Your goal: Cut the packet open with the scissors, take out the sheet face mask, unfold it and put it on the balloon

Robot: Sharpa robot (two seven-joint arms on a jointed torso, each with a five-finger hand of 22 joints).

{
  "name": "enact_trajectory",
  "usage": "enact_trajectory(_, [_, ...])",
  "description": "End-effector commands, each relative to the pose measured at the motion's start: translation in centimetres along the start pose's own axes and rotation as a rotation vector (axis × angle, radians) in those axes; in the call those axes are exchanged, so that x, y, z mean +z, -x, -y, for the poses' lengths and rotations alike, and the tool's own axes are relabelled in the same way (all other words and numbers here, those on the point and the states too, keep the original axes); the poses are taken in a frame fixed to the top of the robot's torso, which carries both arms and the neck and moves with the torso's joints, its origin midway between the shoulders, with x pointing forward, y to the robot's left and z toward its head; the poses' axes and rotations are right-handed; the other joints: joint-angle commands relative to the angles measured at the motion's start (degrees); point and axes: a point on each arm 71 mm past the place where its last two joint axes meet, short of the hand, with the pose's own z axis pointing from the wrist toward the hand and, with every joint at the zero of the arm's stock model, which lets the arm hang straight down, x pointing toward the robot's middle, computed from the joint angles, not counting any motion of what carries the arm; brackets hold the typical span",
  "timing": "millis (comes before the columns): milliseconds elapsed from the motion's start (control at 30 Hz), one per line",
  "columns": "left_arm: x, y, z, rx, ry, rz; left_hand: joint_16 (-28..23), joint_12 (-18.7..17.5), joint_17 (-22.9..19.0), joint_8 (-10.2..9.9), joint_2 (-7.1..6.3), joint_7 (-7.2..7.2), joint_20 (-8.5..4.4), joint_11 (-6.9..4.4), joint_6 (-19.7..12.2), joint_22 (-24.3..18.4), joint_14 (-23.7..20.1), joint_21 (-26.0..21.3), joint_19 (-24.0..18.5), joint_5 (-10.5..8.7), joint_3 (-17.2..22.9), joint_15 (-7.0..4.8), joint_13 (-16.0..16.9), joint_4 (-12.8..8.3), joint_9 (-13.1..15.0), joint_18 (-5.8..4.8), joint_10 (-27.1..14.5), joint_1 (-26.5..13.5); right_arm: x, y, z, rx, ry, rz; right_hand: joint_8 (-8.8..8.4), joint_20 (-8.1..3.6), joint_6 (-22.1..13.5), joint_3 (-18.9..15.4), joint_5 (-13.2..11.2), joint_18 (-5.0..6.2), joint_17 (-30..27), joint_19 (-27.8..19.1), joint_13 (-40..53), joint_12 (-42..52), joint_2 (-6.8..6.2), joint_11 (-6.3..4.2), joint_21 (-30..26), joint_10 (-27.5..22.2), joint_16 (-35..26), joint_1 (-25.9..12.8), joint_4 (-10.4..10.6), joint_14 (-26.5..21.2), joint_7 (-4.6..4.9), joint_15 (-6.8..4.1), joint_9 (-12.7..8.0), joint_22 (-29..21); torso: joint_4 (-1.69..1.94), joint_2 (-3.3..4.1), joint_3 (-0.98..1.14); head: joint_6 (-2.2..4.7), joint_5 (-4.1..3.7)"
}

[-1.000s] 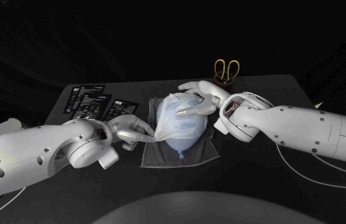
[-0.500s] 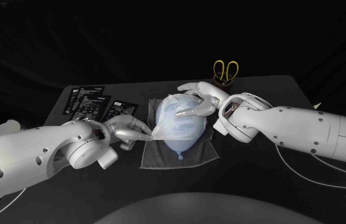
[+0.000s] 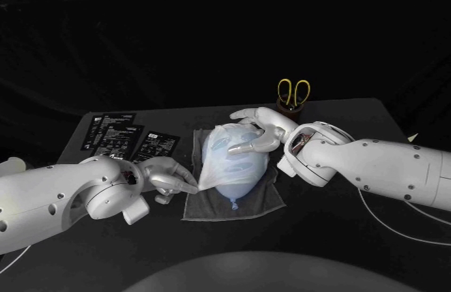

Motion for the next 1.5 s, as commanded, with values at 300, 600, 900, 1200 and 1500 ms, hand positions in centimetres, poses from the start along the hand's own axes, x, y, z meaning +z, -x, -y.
enact_trajectory(300, [0.1, 0.5, -1.3, 0.051, 0.127, -0.017, -1.16, -3.17, 7.89, -4.70, -3.35, 1.80, 1.68, 1.96, -4.19, -1.80, 3.60, -1.75, -1.30, 0.05, -14.32, 1.96, -4.68, 6.15, -2.12, 1.19, -4.44, -3.44, -0.2, -0.5, 0.6, -0.004, -0.026, -0.028, 0.15, 0.02, 0.28, 0.26, -0.04, -0.83, 0.06, -0.21, 0.08, 0.34, 0.24, 0.13, 0.12, 0.15, 0.32, -0.16, 0.09, -0.21, 8.30, -0.01, 0.05, 0.10, 0.03, -0.01, -0.02, -0.02, -0.20])
enact_trajectory(600, [0.1, 1.4, -1.3, 0.073, 0.105, 0.059, -1.80, -5.12, 6.29, -5.32, -2.86, 2.11, 1.87, 2.22, -4.52, -3.31, 2.99, -3.05, -2.33, 0.07, -18.47, 2.20, -7.83, 8.00, -3.18, 1.55, -7.00, 0.21, -0.3, -0.3, 0.4, 0.015, -0.009, -0.010, 0.14, 0.02, 0.34, 0.16, -0.04, -0.83, 0.10, -0.23, 0.07, 0.42, 0.04, 0.13, 0.14, 0.11, 0.46, -0.21, 0.10, -0.22, 8.30, -0.01, 0.07, 0.10, -0.01, 0.02, -0.03, 0.20, -0.20])
enact_trajectory(900, [-0.8, 3.7, 1.0, -0.061, -0.152, 0.279, -24.40, -13.52, -29.66, -2.91, -0.76, 3.76, 3.84, 4.17, -7.94, -26.97, -16.98, -26.22, -21.50, 0.21, -24.94, 4.08, -18.06, 12.72, -3.56, 6.11, -17.97, 6.22, -0.7, 0.5, -0.4, 0.146, 0.102, 0.093, 0.58, 0.01, 1.73, 1.08, -0.11, -0.79, 0.38, -0.30, 0.14, 1.29, 1.94, 0.04, 0.23, 0.82, 1.27, -0.04, -0.02, 0.00, 8.32, -0.09, 0.44, 0.15, -0.07, 0.06, 0.00, 1.02, -0.29])
enact_trajectory(1200, [-1.9, 6.5, 4.7, -0.089, -0.364, 0.412, -33.04, -19.32, -37.67, -0.81, 0.40, 4.51, 5.00, 5.13, -9.52, -32.91, -22.09, -34.51, -21.22, 0.11, -27.32, 5.16, -25.55, 15.38, -4.71, 6.09, -21.31, 10.42, -0.9, 1.5, -0.5, 0.244, 0.162, 0.164, 1.60, 0.02, 4.54, 1.75, -0.17, -0.77, 0.45, -0.74, 0.11, 2.14, 4.20, -0.07, 0.23, 1.64, 1.55, -0.33, -0.18, -0.72, 8.28, -0.11, 1.17, 0.04, -0.09, 0.08, 0.00, 2.66, -0.43])
enact_trajectory(1500, [-0.8, 8.2, 7.1, -0.066, -0.437, 0.471, -35.04, -22.94, -39.79, -0.05, 1.11, 5.59, 6.16, 6.44, -11.18, -35.84, -25.56, -38.97, -22.00, 0.15, -29.76, 6.50, -30.71, 16.69, -6.27, 5.91, -24.02, 11.58, -0.4, 3.2, 0.7, 0.288, 0.151, 0.207, 1.47, 0.03, 5.16, 2.45, -0.18, -0.80, 0.52, -1.00, -0.03, 2.38, 6.69, -0.05, 0.26, 1.62, 1.89, 1.55, -0.74, -1.28, 8.29, -0.06, 1.21, 0.01, -0.13, 0.03, 0.01, 4.57, -0.32])
